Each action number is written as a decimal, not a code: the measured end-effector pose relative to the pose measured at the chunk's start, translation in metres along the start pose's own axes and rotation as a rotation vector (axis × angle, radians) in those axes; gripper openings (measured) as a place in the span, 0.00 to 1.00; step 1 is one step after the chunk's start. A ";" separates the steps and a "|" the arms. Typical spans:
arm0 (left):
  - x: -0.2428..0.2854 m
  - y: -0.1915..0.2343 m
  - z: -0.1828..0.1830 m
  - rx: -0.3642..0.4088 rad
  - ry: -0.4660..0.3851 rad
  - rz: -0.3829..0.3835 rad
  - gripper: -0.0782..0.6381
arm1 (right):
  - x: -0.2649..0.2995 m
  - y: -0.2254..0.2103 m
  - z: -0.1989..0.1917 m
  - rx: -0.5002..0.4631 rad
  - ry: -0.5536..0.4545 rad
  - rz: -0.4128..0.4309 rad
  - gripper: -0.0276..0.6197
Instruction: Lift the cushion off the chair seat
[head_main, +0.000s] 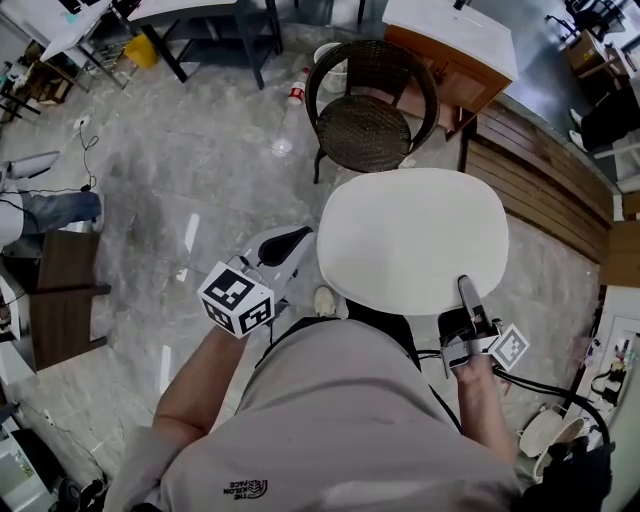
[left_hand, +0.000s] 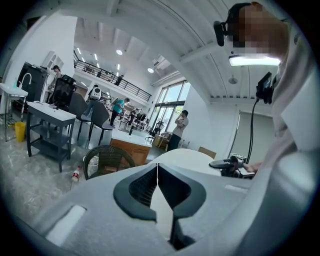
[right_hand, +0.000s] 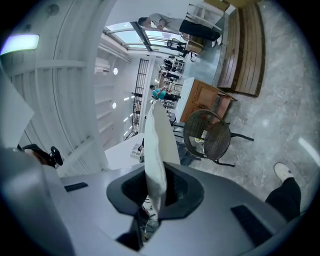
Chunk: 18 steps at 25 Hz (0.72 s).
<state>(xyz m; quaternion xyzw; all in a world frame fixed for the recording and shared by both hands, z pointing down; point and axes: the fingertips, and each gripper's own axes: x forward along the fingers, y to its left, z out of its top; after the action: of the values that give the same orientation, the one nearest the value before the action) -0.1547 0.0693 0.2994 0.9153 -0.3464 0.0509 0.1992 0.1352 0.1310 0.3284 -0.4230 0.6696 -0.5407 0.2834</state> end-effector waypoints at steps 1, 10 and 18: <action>0.001 -0.001 -0.001 0.001 0.002 -0.007 0.12 | -0.001 0.001 -0.001 -0.002 -0.003 0.000 0.11; 0.012 -0.012 -0.004 -0.007 -0.003 -0.044 0.12 | -0.011 0.005 0.000 0.002 -0.009 -0.012 0.11; 0.008 -0.011 -0.009 -0.001 0.010 -0.034 0.12 | -0.011 0.003 0.001 -0.007 0.008 0.004 0.11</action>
<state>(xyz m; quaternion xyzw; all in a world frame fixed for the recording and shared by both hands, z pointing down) -0.1409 0.0758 0.3063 0.9206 -0.3300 0.0518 0.2022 0.1403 0.1404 0.3241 -0.4207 0.6735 -0.5393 0.2803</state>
